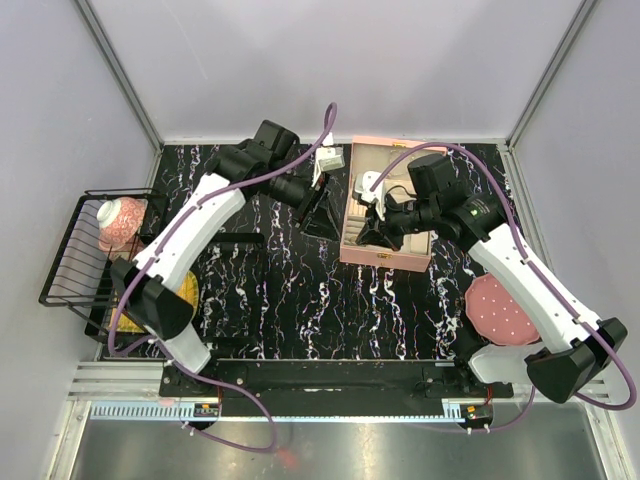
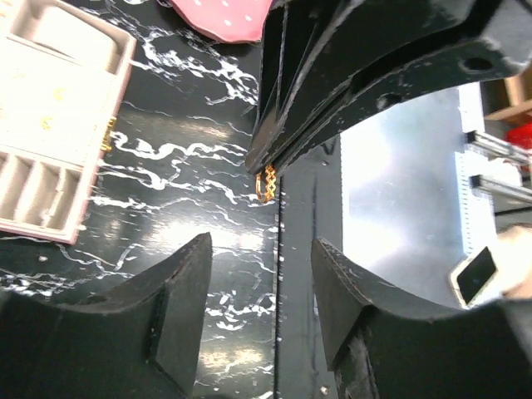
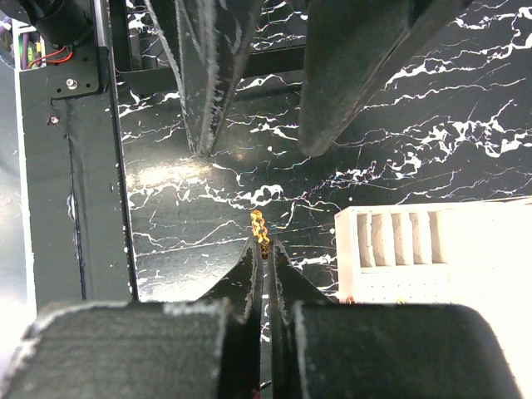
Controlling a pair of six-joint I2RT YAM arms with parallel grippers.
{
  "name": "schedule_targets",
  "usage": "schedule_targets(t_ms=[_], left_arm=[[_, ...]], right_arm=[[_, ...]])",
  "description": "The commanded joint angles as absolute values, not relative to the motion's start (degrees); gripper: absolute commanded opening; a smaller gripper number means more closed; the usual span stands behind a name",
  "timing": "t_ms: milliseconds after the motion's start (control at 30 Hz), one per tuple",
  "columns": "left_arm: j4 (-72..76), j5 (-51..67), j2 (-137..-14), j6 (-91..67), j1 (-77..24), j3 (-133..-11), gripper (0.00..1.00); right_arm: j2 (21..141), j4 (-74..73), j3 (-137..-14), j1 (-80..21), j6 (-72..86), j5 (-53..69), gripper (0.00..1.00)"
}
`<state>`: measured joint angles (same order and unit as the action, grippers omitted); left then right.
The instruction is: Organize the mixed jewelry
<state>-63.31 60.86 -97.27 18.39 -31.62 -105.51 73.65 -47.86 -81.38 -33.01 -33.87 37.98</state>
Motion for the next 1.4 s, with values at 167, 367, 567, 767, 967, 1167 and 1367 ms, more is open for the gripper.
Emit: schedule_targets(t_ms=[167,367,567,767,967,1167,1367], left_arm=[[-38.6,48.35,-84.92,15.47,-34.36,-92.47,0.54],[-31.91,45.18,-82.44,14.42,-35.51,-86.76,0.54],[-27.51,44.39,-82.44,11.6,-35.77,-85.08,0.53],[-26.11,45.26,-82.79,10.37,-35.95,-84.55,0.5],[-25.05,47.37,-82.88,9.05,-36.21,-84.11,0.47],[-25.14,49.65,-82.62,8.97,-36.21,-83.59,0.47],[-25.14,50.36,-82.35,9.23,-36.21,-82.71,0.46]], right_arm=[[75.06,-44.83,-83.85,-33.4,-30.32,37.09,0.0],[75.23,-44.3,-84.29,-33.22,-29.27,36.65,0.0],[75.76,-43.59,-84.37,-33.13,-28.3,36.91,0.0],[76.11,-43.24,-84.46,-32.7,-27.42,37.18,0.0],[76.11,-42.71,-84.55,-32.17,-26.81,36.83,0.0],[76.03,-42.28,-84.64,-31.47,-26.1,36.48,0.0],[76.03,-41.84,-84.81,-30.76,-25.4,37.0,0.0]])
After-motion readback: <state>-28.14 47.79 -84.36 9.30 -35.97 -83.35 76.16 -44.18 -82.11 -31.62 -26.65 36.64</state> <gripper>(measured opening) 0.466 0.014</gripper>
